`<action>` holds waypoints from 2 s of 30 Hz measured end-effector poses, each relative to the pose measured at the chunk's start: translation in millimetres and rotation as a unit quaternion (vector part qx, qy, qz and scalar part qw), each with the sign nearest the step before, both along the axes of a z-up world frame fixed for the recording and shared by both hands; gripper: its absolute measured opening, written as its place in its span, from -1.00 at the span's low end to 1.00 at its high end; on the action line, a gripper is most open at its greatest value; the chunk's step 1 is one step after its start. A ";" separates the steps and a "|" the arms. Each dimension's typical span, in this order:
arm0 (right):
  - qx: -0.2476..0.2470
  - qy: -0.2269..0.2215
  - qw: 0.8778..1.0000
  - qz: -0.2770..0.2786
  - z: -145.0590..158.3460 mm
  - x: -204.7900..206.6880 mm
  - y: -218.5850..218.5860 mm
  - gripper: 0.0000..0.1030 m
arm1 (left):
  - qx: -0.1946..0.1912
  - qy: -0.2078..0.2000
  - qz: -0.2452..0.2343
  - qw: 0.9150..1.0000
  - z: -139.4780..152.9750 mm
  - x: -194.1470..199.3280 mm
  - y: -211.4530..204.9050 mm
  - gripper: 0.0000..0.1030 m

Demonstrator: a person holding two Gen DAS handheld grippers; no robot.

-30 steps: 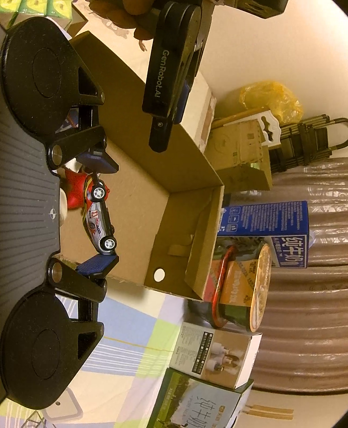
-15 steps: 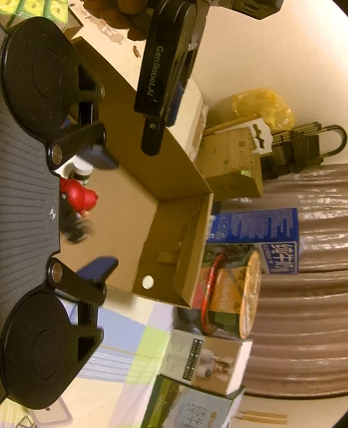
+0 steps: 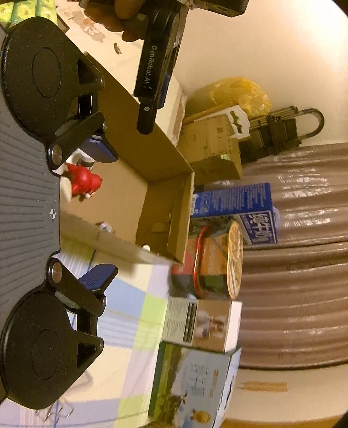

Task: Organize rigid objects
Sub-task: 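Open the right gripper to drop the car while the left releases the bottle into the box, then move both tools back over the table toward the night light and wire stand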

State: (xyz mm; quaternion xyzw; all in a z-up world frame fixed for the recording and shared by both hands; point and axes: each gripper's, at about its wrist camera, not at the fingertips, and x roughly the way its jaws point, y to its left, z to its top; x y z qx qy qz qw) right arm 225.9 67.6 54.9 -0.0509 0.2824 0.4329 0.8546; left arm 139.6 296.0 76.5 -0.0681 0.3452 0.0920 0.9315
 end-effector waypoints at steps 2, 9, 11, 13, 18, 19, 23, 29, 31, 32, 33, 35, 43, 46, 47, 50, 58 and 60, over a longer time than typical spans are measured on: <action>0.001 -0.003 1.000 -0.003 6.2 -8.5 -12.1 0.56 | 0.002 -0.002 0.001 1.000 5.5 -6.9 -7.7 0.23; 0.012 -0.010 1.000 -0.027 26.6 -36.9 -57.3 0.56 | 0.001 -0.019 -0.002 1.000 26.1 -31.3 -39.8 0.39; 0.015 -0.012 0.999 -0.037 31.1 -43.6 -73.1 0.56 | 0.000 -0.023 -0.004 1.000 31.2 -36.4 -50.1 0.42; 0.018 -0.011 0.999 -0.049 35.3 -49.1 -87.9 0.56 | 0.000 -0.026 -0.009 1.000 36.2 -41.0 -62.2 0.46; 0.021 -0.018 0.997 -0.073 44.3 -60.2 -127.8 0.56 | -0.004 -0.042 -0.017 0.999 48.2 -49.0 -91.1 0.61; 0.022 -0.018 0.996 -0.080 45.5 -63.1 -137.7 0.56 | -0.004 -0.046 -0.021 0.999 50.5 -50.2 -97.8 0.62; 0.023 -0.018 0.994 -0.107 46.3 -69.4 -172.0 0.56 | -0.002 -0.062 -0.042 0.997 59.1 -51.6 -128.2 0.76; 0.023 -0.012 0.988 -0.152 39.6 -78.8 -220.2 0.56 | -0.002 -0.077 -0.074 0.994 56.6 -47.2 -173.0 0.95; 0.023 -0.009 0.986 -0.163 37.0 -80.0 -232.4 0.56 | 0.002 -0.079 -0.085 0.993 52.6 -44.6 -186.8 0.98; 0.022 -0.009 0.986 -0.168 35.6 -80.6 -237.7 0.56 | 0.007 -0.078 -0.092 0.993 49.4 -42.3 -195.0 0.98; 0.021 -0.009 0.985 -0.172 34.2 -80.9 -242.7 0.56 | 0.010 -0.077 -0.097 0.992 46.7 -41.0 -201.5 0.98; 0.021 -0.007 0.984 -0.179 31.0 -80.1 -251.3 0.56 | 0.019 -0.075 -0.107 0.991 40.1 -36.3 -214.5 0.98; 0.014 0.005 0.976 -0.216 12.0 -64.6 -275.6 0.56 | 0.002 -0.064 -0.122 0.990 12.5 -15.1 -246.4 0.98; 0.012 0.014 0.973 -0.230 2.9 -55.0 -282.7 0.56 | 0.000 -0.057 -0.127 0.990 1.8 -3.1 -254.4 0.98; 0.012 0.017 0.972 -0.233 0.0 -51.4 -284.5 0.56 | 0.000 -0.055 -0.127 0.990 -1.9 0.9 -255.6 0.98; 0.009 0.023 0.970 -0.242 -7.9 -41.2 -288.8 0.56 | -0.002 -0.049 -0.124 0.991 -14.5 15.6 -259.5 0.98; -0.003 0.031 0.964 -0.263 -33.2 -4.1 -296.1 0.56 | 0.010 -0.044 -0.130 0.990 -52.6 57.2 -267.9 0.98; -0.002 0.031 0.962 -0.271 -41.2 7.0 -296.6 0.56 | 0.017 -0.049 -0.132 0.990 -63.6 69.6 -270.2 0.98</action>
